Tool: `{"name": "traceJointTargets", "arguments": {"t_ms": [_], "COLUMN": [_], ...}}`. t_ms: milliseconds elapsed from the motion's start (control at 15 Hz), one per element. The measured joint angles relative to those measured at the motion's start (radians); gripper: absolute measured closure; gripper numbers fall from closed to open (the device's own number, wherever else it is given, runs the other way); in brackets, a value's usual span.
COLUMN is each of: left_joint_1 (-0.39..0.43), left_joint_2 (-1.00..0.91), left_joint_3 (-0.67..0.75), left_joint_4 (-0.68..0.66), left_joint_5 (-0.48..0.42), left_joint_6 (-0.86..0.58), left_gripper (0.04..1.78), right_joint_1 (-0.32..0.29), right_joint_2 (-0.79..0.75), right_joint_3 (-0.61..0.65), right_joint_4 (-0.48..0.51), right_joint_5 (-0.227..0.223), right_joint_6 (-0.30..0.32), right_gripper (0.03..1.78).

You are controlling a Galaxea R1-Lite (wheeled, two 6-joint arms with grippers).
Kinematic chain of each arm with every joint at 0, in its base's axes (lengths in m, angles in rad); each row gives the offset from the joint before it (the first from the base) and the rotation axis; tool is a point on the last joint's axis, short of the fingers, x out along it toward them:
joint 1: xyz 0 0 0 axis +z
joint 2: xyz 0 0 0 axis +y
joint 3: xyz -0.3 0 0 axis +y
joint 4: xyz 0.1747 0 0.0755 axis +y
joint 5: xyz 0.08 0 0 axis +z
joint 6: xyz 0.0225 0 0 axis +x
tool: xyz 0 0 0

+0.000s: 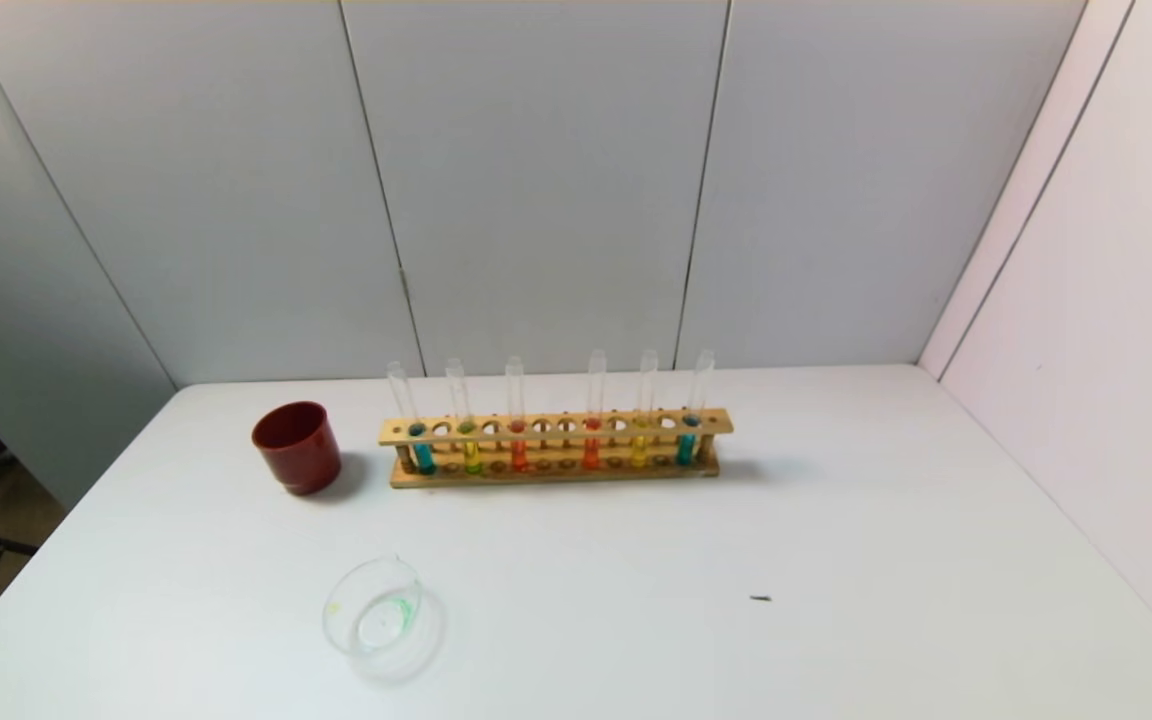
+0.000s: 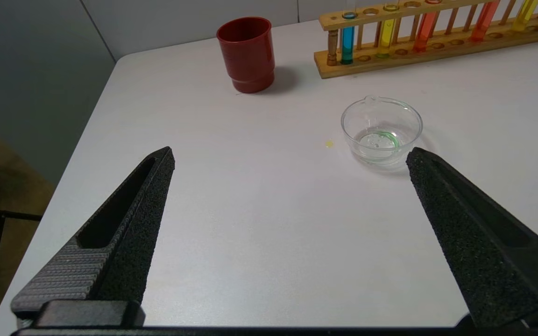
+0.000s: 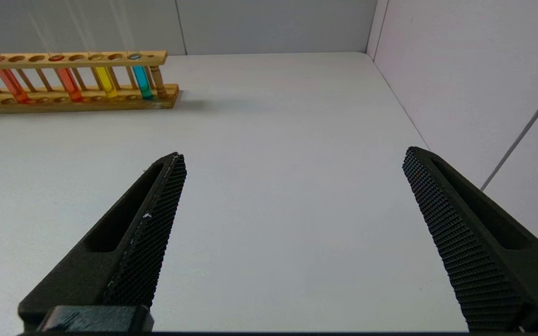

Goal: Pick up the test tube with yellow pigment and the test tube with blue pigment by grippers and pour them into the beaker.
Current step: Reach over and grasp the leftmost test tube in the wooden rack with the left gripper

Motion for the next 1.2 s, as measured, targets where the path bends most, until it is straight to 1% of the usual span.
{"name": "traceJointTargets", "arguments": {"t_ms": [867, 1000, 1200], "left_joint_1": [0.0, 0.0, -0.003], "left_joint_2": [0.001, 0.026, 0.157], "left_joint_3": [-0.006, -0.062, -0.193], "left_joint_4": [0.006, 0.015, 0.001], "left_joint_5": [-0.009, -0.045, -0.103], "left_joint_6": [0.02, 0.023, 0.015], "left_gripper": [0.07, 0.07, 0.07], "right_joint_1": [0.0, 0.0, 0.0], "right_joint_2": [0.0, 0.0, 0.0], "right_joint_3": [0.0, 0.0, 0.0], "right_joint_4": [0.0, 0.0, 0.0], "right_joint_5": [0.0, 0.0, 0.0], "right_joint_6": [-0.001, -0.001, 0.0], "right_gripper": [0.11, 0.11, 0.11]}}
